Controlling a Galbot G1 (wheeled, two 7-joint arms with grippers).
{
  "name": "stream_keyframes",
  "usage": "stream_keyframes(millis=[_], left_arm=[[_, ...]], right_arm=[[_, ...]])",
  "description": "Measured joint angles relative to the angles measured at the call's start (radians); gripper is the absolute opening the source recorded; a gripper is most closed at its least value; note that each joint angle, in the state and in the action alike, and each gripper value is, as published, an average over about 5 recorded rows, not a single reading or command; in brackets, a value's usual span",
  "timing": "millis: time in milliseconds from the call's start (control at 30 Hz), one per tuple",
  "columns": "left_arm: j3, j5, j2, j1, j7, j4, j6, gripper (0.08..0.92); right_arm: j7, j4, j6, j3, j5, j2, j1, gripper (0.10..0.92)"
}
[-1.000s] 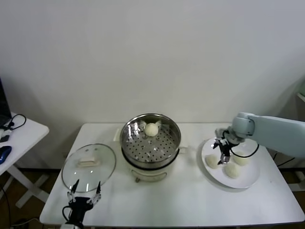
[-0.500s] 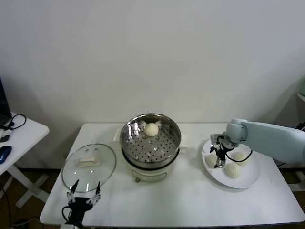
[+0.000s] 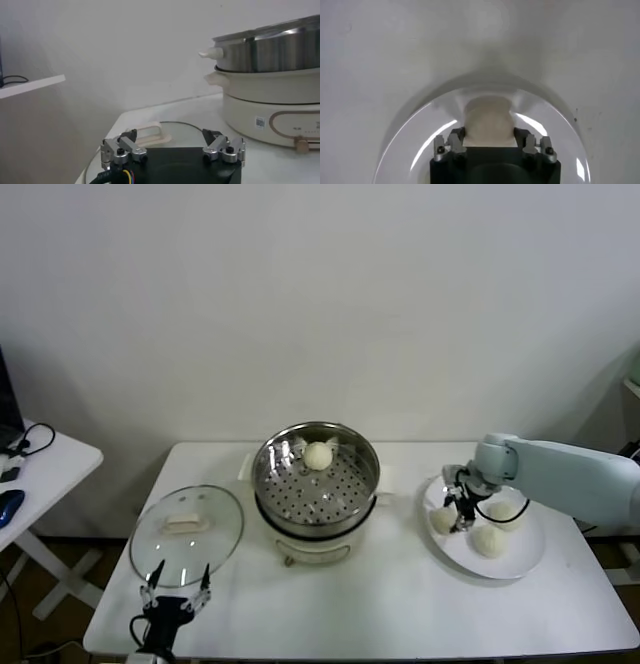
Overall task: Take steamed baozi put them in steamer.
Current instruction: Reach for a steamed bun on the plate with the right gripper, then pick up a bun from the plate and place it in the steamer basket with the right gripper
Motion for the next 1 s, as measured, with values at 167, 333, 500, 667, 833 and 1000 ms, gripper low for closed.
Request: stream_keyframes(millis=[167,333,500,667,833,1000], left_arm=[[-0.001,0.0,0.003,0.0,0.0,-0.003,0.0,0.823],[-0.001,-0.002,0.008,-0.001,0.0,-0.012,0.004,0.823],[0.002,-0.003,0.015,0.002,0.001,-0.022,0.006,0.823],[0.001,-0.004,0.017,0.001,0.001,-0.023,0.005,0.823],[0.01,-0.001,0.016,-0.004,0.0,-0.02,0.0,0.823],[0.013,0.002,0.016,-0.003,0.0,-0.026,-0.004,0.823]], right_arm=[[-0.024,0.038,0.015,-0.054,0.029,-0.003,0.071,0.609],[-0.062,0.101,0.035,-0.153,0.091,0.01,0.226,0.611],[-0.118,0.167,0.063,-0.265,0.179,0.04,0.432,0.611],[-0.173,0.198,0.084,-0.339,0.279,0.09,0.62,0.611],[-0.197,0.206,0.076,-0.339,0.371,0.157,0.725,0.611],[-0.194,0.199,0.044,-0.28,0.439,0.239,0.749,0.613]])
